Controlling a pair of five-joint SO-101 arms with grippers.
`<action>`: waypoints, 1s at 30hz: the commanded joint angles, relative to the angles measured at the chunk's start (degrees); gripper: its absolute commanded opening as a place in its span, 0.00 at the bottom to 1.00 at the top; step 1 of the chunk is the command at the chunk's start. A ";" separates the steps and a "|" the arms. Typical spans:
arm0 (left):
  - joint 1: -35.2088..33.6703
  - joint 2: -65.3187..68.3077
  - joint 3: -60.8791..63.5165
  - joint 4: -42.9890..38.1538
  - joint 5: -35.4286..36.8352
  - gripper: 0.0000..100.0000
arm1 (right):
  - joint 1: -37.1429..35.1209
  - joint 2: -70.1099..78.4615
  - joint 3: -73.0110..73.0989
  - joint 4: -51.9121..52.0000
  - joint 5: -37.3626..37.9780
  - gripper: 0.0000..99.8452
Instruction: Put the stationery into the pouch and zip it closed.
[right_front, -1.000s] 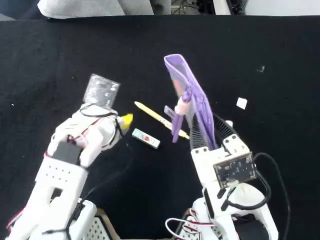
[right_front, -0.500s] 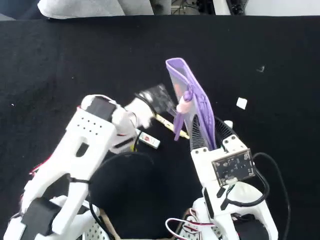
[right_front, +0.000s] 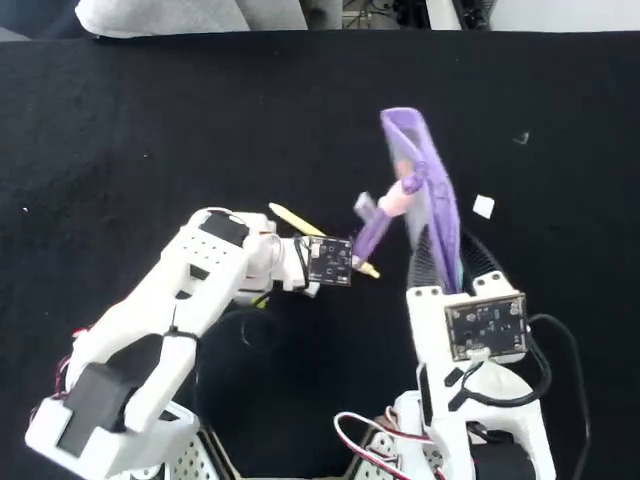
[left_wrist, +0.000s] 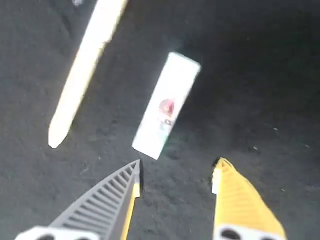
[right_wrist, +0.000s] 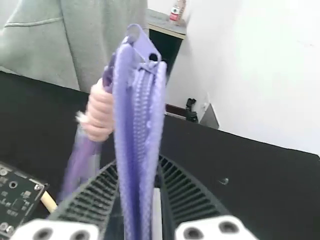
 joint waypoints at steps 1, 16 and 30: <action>0.04 2.20 -2.15 -2.11 -0.88 0.24 | 1.58 -4.44 -4.00 -1.32 -0.09 0.01; 6.11 13.54 -11.56 -1.76 -0.53 0.24 | 1.67 -4.44 -4.79 -0.97 0.09 0.01; 12.97 7.56 -12.00 -2.20 3.69 0.24 | 1.76 -4.62 -4.70 -0.88 0.09 0.01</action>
